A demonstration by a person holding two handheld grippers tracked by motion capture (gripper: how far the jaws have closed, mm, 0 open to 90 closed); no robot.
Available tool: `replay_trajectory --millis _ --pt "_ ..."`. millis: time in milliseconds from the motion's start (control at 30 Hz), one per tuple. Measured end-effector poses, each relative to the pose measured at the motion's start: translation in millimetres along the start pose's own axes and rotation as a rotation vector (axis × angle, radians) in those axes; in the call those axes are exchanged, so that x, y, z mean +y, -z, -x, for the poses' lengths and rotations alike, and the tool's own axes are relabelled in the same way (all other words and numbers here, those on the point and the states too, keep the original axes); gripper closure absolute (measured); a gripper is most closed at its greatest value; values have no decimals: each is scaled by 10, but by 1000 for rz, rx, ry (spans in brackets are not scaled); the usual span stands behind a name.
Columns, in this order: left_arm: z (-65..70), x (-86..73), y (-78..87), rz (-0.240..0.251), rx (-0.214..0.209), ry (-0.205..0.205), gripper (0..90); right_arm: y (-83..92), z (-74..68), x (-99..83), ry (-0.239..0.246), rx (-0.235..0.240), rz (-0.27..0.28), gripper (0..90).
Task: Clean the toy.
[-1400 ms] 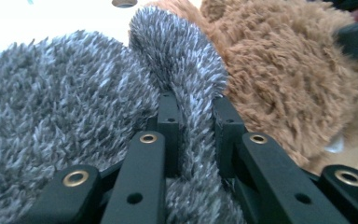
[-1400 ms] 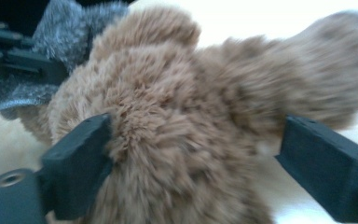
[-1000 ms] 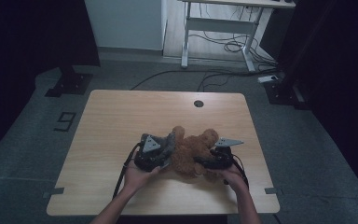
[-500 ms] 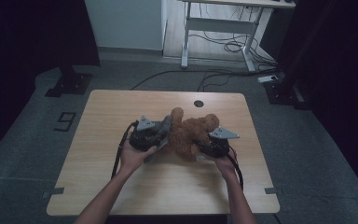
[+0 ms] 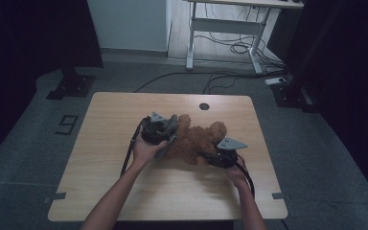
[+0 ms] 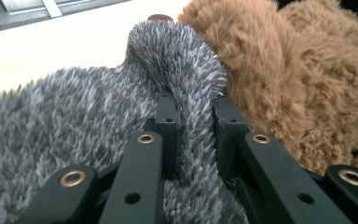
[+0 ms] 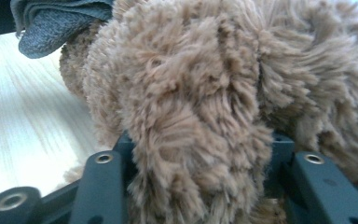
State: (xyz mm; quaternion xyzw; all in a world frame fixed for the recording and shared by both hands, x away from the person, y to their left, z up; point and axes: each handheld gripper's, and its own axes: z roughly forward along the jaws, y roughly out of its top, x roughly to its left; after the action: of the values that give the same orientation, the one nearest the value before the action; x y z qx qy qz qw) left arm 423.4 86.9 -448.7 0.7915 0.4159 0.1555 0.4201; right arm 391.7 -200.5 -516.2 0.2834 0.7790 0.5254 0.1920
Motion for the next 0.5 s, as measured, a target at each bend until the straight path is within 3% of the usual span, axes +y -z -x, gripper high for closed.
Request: replay_trajectory --millis 100,267,400,500 --pt "26 -63 24 -14 -11 -3 755 26 -13 -51 -47 -4 -12 368" --pt "35 -215 92 -7 -42 14 758 95 -39 -57 -176 3 -35 206" --pt "57 -306 150 0 -65 21 758 159 -63 -66 -256 28 13 176" --pt "72 -334 175 0 -71 22 758 120 -92 -110 -249 32 -10 231"
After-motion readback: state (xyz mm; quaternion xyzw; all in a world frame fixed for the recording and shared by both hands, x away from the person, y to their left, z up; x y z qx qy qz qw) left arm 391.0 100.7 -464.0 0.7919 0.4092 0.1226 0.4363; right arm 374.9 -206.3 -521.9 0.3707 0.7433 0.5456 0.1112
